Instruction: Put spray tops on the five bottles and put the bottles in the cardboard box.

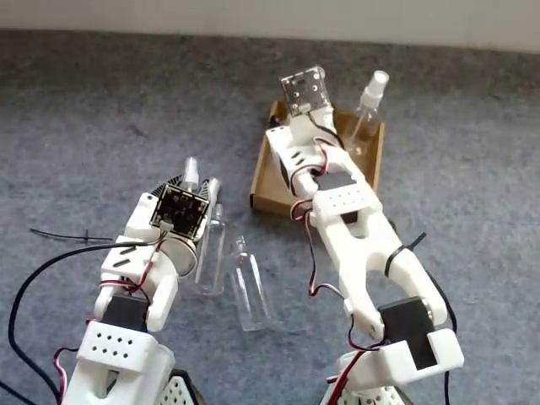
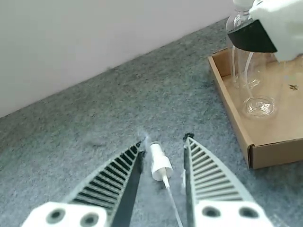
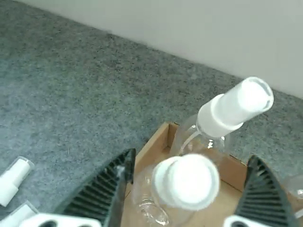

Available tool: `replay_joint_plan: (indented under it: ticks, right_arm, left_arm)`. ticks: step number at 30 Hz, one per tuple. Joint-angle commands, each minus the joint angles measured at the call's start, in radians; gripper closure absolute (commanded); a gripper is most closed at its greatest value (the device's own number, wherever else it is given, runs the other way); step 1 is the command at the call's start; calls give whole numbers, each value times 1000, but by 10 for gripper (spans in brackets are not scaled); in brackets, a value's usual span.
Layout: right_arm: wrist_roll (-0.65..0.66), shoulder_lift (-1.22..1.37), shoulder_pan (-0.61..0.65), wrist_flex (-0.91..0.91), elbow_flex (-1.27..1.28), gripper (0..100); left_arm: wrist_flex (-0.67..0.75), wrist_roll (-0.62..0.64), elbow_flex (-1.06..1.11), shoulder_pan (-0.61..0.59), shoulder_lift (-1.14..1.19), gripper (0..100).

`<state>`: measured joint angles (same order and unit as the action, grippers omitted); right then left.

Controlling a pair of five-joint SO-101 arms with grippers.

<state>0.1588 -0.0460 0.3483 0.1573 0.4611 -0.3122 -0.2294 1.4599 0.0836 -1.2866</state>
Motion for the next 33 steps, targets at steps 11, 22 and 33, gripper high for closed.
replay_joint_plan:
  ticks: [11, 22, 33]
  right_arm:
    - [9, -16, -7, 615, -641, 698]
    - [11, -15, 116, 1294, -946, 759]
    - [-37, -15, 384, 1566, -817, 800]
  left_arm:
    - [21, 12, -2, -12, 12, 875]
    - [21, 8, -2, -42, 2, 877]
    - [-2, 12, -105, -495, 15, 874]
